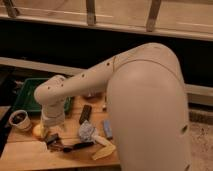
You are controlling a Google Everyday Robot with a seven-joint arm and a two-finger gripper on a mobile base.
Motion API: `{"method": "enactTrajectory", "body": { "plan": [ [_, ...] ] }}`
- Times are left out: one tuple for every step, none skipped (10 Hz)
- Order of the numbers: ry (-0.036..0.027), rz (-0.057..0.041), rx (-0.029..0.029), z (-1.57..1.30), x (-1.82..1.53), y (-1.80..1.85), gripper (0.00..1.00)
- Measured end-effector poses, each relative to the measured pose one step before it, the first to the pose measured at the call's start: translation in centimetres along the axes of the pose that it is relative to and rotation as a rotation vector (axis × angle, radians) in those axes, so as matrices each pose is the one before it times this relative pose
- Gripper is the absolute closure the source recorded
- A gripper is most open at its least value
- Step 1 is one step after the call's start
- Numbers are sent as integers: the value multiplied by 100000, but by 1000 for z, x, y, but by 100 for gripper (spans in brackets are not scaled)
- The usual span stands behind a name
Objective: Place brush in purple bowl
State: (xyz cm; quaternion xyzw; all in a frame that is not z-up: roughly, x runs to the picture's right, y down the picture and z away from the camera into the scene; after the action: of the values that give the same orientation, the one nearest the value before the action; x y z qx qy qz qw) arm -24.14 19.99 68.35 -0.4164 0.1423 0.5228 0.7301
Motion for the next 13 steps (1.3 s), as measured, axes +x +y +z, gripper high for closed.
{"method": "enactTrajectory", "body": {
  "plan": [
    [2166,212,824,942,385,-370,35],
    [1263,395,527,434,410,-360,35],
    [1117,-245,177,307,529,14,35],
    [606,-148,80,230,348,-88,35],
    [113,245,-436,296,178,-252,35],
    [344,-810,-311,424,73,-28,35],
    [623,-1524,-221,619,-90,152,35],
    [581,-1034,-27,409,-89,86,35],
    [887,-706,1369,375,-228,-231,35],
    [937,-1192,1126,190,-12,-22,35],
    [989,-1371,1324,281,91,-227,35],
    [418,-873,551,221,172,-259,35],
    [221,-1389,-53,419,255,-413,35]
  ]
}}
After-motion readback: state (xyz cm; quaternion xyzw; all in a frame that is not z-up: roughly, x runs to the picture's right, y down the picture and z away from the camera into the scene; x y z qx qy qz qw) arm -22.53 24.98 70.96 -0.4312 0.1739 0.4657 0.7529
